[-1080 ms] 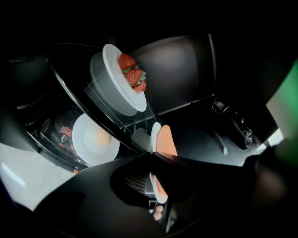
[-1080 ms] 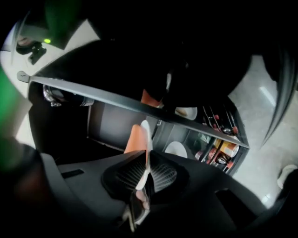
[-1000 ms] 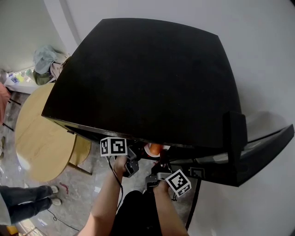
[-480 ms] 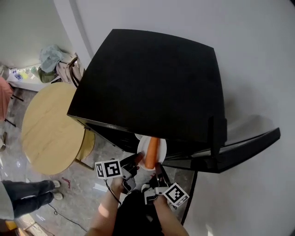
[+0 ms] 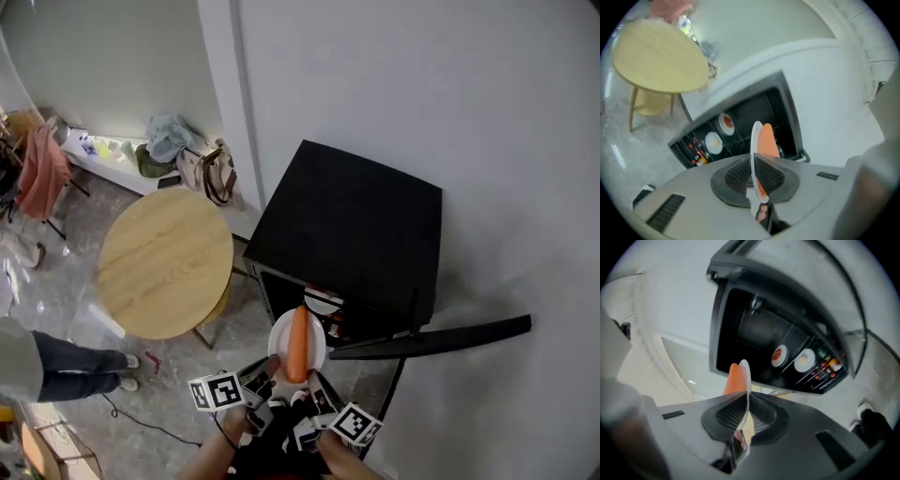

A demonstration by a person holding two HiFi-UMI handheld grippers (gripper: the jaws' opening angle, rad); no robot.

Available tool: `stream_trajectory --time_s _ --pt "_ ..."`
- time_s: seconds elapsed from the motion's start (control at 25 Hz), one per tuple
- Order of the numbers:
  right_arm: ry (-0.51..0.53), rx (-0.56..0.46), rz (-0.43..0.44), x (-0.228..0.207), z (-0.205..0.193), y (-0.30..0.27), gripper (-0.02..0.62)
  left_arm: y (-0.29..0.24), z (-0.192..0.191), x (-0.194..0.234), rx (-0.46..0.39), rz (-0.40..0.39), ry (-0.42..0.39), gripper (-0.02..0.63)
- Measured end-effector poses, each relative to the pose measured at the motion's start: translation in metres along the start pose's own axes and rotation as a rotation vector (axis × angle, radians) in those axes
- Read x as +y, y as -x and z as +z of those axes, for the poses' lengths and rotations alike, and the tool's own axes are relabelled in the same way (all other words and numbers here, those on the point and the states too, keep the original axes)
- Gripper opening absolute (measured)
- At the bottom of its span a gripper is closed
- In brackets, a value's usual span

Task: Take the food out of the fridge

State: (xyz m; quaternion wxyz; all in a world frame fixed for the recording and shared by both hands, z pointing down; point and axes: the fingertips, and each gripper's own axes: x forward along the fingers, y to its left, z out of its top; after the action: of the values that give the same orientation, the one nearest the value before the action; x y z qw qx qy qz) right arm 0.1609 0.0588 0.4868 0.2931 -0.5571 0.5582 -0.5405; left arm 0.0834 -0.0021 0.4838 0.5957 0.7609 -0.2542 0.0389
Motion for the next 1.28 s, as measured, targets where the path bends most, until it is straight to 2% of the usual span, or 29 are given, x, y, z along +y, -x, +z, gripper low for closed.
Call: stream_trajectory --time_s 0.24,0.36,0.48,0.76,0.96,1.12,1.28 --pt "0.071 0.216 0.08 0.036 -0.047 -0.061 0.021 0.063 0.051 0.031 -0.241 0.086 0.066 0.026" --pt "0.089 0.333 0.112 0.05 -0.086 -0.099 0.021 0.103 0.078 0.062 -0.364 0.13 0.112 0.026" --pt "0.114 0.423 0.119 0.057 -0.123 -0.14 0.02 0.132 0.105 0.099 -0.444 0.163 0.161 0.026" --pt "0.081 0.517 0.042 0.034 -0.193 -0.233 0.02 0.158 0.158 0.2 -0.51 0.258 0.229 0.028" --pt "0.075 0.575 -0.018 0.0 -0.23 -0.292 0.02 0.156 0.18 0.277 -0.537 0.244 0.359 0.026" --pt "0.107 0.605 -0.061 -0.02 -0.244 -0.321 0.021 0.149 0.188 0.315 -0.528 0.232 0.416 0.026" --pt "0.125 0.593 -0.084 -0.031 -0.25 -0.339 0.021 0.144 0.198 0.335 -0.518 0.246 0.424 0.026"
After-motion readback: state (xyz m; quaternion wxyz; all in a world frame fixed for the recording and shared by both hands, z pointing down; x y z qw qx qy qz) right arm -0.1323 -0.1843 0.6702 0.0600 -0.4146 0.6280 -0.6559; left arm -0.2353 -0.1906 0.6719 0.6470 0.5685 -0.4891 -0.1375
